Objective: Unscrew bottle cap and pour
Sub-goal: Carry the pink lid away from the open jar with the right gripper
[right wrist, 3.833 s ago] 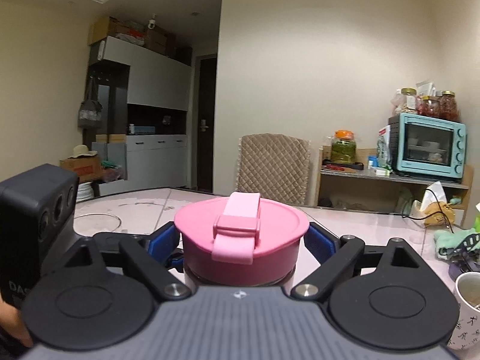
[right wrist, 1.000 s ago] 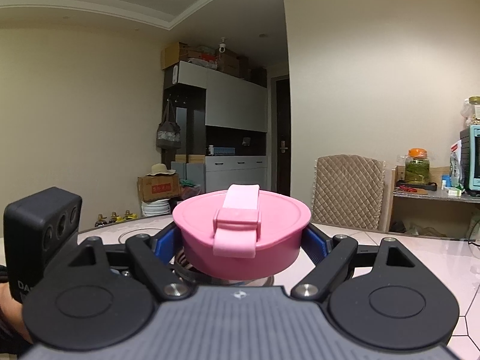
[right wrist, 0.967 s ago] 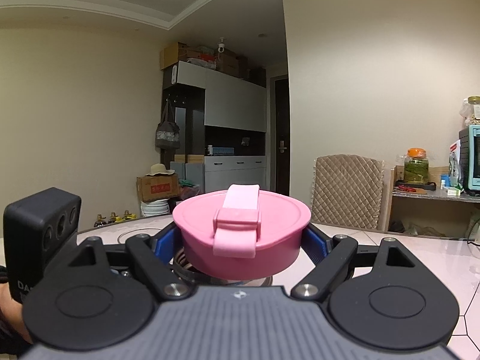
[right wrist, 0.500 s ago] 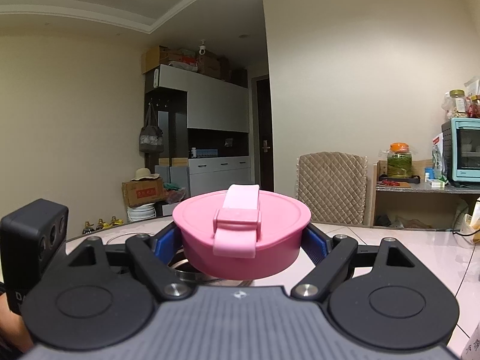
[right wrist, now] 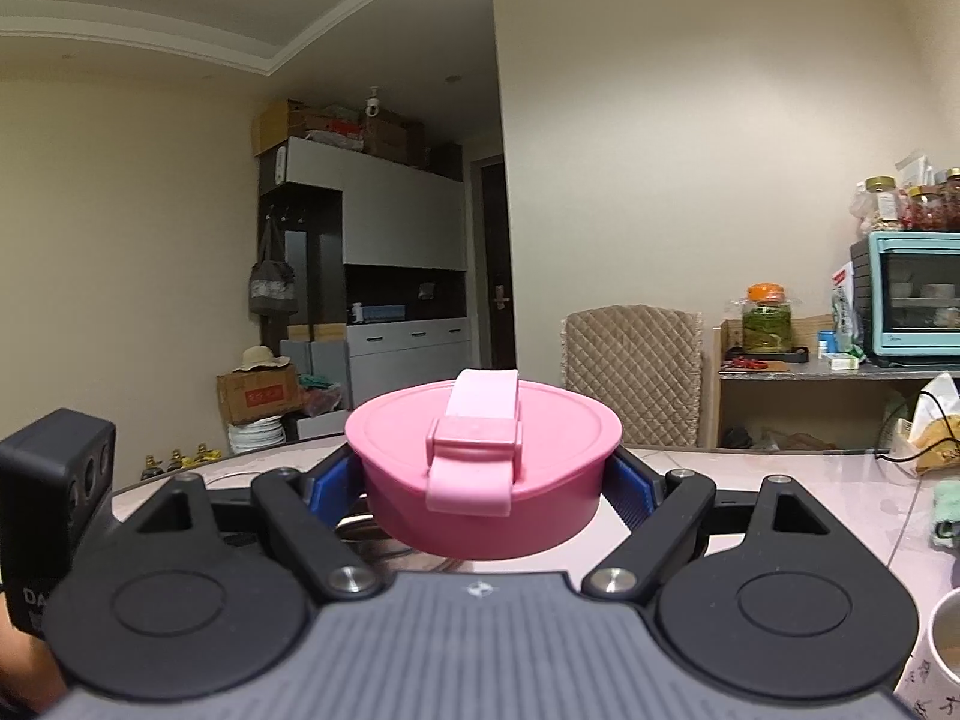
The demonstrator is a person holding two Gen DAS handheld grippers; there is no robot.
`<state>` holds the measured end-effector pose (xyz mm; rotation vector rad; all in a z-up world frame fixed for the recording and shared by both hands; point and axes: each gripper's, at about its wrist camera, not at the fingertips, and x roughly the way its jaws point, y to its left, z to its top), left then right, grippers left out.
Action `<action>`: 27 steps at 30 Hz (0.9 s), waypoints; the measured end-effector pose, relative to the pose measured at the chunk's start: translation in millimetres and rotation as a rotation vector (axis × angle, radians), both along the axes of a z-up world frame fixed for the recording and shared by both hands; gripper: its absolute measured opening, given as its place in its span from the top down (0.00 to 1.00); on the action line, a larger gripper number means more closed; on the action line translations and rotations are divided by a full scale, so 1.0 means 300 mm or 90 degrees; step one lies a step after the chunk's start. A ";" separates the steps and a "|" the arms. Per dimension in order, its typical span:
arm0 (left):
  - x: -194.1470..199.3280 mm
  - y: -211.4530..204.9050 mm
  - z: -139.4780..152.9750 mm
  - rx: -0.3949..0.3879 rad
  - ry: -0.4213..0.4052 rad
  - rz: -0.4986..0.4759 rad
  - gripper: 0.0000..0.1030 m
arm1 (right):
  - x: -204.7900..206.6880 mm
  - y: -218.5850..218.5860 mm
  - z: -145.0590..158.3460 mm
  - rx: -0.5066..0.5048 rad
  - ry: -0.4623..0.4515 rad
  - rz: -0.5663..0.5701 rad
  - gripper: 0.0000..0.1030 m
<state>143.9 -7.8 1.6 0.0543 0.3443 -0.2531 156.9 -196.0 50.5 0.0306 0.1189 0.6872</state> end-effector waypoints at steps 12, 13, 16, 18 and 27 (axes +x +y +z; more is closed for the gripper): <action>-0.009 -0.003 0.003 0.002 0.001 0.011 0.12 | -0.010 -0.036 -0.014 0.005 0.010 -0.040 0.18; -0.010 -0.004 0.004 0.004 0.002 0.011 0.11 | -0.011 -0.039 -0.015 0.006 0.010 -0.042 0.18; -0.013 -0.008 0.003 0.007 0.003 0.012 0.10 | -0.015 -0.046 -0.019 0.008 0.016 -0.049 0.18; -0.014 -0.009 0.003 0.008 0.003 0.014 0.10 | -0.018 -0.052 -0.024 0.009 0.019 -0.055 0.18; -0.017 -0.022 0.004 0.009 0.004 0.012 0.00 | -0.014 -0.064 -0.038 0.011 0.031 -0.072 0.18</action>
